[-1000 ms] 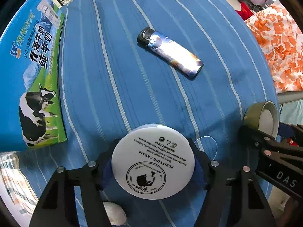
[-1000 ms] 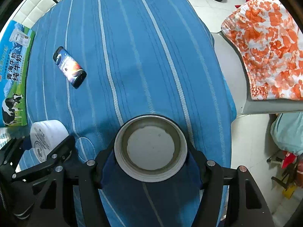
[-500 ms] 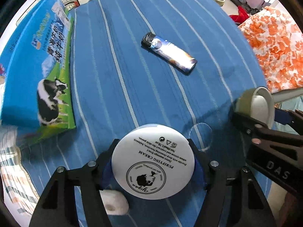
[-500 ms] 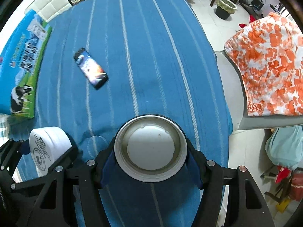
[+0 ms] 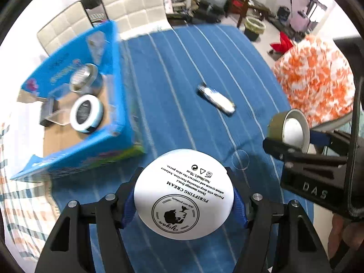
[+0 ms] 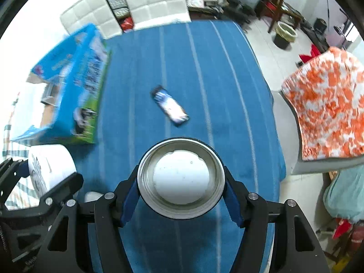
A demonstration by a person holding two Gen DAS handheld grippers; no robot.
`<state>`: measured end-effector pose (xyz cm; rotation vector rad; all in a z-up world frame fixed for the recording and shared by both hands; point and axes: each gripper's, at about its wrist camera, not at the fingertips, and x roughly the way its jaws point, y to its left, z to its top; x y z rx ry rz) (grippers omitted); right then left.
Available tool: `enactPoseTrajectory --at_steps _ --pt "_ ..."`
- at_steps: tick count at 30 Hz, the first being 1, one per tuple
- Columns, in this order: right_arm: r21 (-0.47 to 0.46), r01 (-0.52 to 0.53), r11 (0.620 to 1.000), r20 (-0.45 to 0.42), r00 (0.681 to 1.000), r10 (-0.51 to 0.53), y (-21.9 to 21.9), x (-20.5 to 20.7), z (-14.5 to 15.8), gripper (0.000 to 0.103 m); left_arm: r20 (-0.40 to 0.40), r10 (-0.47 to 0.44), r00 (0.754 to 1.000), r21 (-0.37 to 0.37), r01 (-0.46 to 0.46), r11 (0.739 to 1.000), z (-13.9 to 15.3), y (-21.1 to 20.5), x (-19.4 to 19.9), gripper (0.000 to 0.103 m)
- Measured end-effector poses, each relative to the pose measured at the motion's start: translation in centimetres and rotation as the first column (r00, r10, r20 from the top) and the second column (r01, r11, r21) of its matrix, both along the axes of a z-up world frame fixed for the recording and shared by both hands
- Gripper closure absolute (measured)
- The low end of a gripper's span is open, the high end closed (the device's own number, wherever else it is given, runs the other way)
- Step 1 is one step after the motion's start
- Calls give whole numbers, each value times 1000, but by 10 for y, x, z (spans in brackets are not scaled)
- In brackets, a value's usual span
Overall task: Organize rigid objects
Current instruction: 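Lift and carry the lid and cream jar with both tools to the box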
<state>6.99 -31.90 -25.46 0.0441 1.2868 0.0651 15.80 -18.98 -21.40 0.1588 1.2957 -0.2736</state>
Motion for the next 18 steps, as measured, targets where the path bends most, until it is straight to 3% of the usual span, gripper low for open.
enactPoseTrajectory --at_steps 6,18 --pt "46 -35 998 69 997 32 52 -7 43 36 84 37 996 -14 -36 999 44 48 7 38" --pt "92 -100 991 155 984 85 162 3 101 36 189 131 973 -25 -129 991 90 141 30 38"
